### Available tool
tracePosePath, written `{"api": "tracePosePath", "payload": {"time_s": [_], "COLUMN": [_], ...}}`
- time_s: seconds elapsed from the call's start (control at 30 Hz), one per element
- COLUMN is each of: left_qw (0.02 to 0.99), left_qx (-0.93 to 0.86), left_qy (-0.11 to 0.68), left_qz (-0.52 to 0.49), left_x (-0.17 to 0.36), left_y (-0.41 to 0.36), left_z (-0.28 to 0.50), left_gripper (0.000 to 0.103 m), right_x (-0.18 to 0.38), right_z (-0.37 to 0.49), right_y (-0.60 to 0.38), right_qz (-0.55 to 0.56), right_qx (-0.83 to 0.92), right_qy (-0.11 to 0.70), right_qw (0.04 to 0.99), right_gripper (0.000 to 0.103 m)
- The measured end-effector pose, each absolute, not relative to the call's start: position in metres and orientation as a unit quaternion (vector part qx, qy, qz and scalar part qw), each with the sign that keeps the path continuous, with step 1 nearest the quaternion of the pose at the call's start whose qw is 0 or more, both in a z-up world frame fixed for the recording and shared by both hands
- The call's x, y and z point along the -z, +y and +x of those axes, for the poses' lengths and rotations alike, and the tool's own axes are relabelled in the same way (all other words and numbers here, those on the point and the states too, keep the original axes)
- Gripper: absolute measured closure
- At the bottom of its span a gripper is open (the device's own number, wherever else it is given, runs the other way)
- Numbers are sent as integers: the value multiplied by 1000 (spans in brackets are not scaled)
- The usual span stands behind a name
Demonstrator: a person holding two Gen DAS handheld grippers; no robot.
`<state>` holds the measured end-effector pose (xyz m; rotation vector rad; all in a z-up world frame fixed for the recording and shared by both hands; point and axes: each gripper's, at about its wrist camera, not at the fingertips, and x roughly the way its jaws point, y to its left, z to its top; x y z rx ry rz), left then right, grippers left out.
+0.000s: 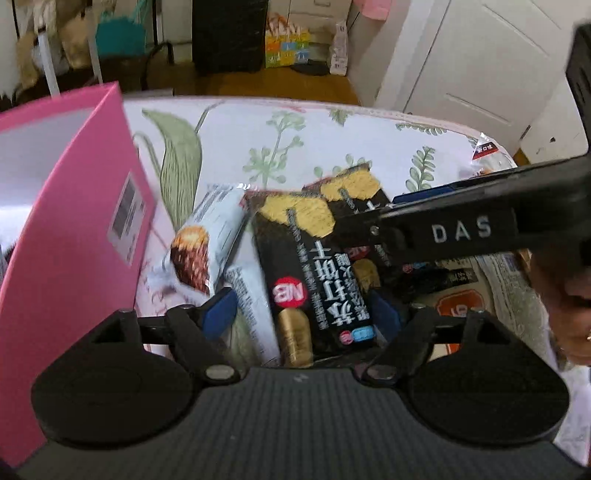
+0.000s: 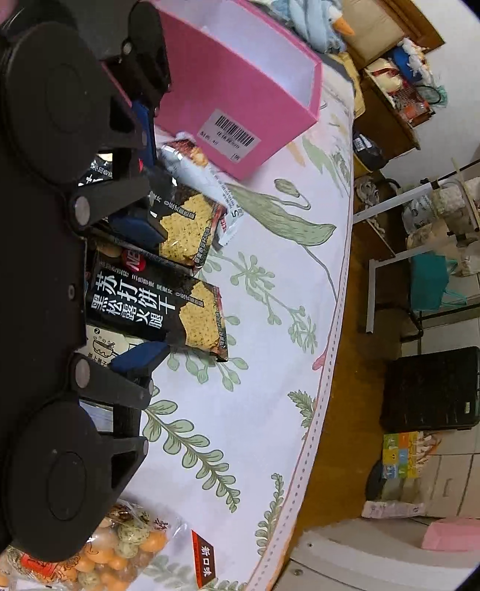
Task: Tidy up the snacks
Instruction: 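Grasp a black NB biscuit pack with the left tool while the right tool grasps another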
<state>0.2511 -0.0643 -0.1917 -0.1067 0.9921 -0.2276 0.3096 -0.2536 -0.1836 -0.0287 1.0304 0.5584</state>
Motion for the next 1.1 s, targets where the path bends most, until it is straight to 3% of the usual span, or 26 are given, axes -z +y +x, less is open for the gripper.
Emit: {"api": "tracePosePath", "payload": {"time_s": [0.07, 0.1, 0.13, 0.17, 0.27, 0.5, 0.57, 0.7, 0.77, 1.03, 1.1], "left_qw": [873, 874, 873, 872, 868, 865, 866, 864, 865, 864, 866], "left_qx": [109, 112, 112, 114, 119, 113, 112, 108, 107, 105, 105], "left_qy": [472, 469, 470, 473, 478, 483, 481, 483, 482, 482, 479], "left_qz": [-56, -57, -57, -57, -58, -74, -79, -91, -91, -99, -93], "left_x": [191, 188, 186, 185, 183, 181, 181, 181, 181, 181, 179], "left_y": [-58, -56, -54, -53, -49, -42, -40, -37, -36, -34, -35], "left_z": [247, 245, 243, 242, 240, 239, 238, 239, 239, 238, 235], "left_gripper": [49, 53, 56, 57, 59, 60, 60, 60, 60, 60, 61], "right_x": [183, 183, 181, 179, 170, 166, 169, 176, 179, 184, 183], "right_z": [306, 303, 302, 300, 291, 277, 276, 270, 264, 256, 252], "right_y": [-249, -247, -248, -250, -255, -259, -260, -256, -254, -252, -252], "right_qz": [-36, -48, -48, -41, -19, 26, 33, 13, 10, 3, -8], "right_qx": [-254, -242, -238, -236, -231, -236, -230, -223, -227, -225, -225], "right_qy": [478, 473, 467, 461, 443, 454, 463, 482, 489, 481, 470], "right_qw": [840, 846, 850, 854, 866, 859, 855, 847, 842, 847, 853], "right_gripper": [57, 59, 68, 75, 84, 85, 72, 67, 59, 58, 70]}}
